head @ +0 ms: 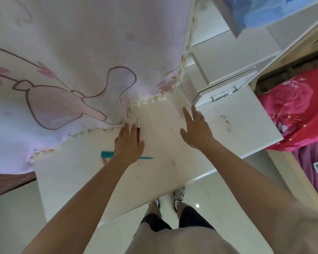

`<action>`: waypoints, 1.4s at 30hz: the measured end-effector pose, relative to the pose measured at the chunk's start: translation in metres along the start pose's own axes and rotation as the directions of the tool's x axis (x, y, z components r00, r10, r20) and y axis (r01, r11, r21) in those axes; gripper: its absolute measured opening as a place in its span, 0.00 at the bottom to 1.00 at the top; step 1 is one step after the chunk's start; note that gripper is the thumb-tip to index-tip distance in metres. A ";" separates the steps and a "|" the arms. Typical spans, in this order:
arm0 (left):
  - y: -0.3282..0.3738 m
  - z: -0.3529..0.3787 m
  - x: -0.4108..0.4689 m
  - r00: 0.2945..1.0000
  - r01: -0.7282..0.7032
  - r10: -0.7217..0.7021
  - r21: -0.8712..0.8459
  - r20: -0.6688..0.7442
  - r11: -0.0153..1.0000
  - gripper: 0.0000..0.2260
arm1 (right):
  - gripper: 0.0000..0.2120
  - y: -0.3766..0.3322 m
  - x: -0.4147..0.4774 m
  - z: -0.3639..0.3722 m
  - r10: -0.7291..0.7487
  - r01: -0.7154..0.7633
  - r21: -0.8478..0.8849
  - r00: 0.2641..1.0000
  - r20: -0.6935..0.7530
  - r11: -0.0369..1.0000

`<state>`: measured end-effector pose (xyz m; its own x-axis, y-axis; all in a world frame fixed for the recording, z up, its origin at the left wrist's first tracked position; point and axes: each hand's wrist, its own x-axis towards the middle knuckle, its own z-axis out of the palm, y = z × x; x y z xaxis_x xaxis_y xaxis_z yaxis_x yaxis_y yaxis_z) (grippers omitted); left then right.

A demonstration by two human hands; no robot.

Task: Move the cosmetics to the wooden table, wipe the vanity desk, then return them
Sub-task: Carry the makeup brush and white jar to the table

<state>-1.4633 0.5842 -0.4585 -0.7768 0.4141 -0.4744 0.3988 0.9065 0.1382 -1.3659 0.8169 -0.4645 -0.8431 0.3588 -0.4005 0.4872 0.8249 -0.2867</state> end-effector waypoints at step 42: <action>-0.100 -0.034 -0.192 0.667 0.328 -0.339 -0.147 -0.663 0.933 0.07 | 0.17 -0.177 -0.058 -0.008 -0.599 0.631 0.297 0.775 -0.202 0.717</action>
<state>-1.3703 0.4170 -0.3513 -0.9768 0.0231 0.2130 0.0456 0.9938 0.1011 -1.4051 0.6540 -0.3838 -0.9911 -0.1277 0.0368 -0.1152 0.6877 -0.7168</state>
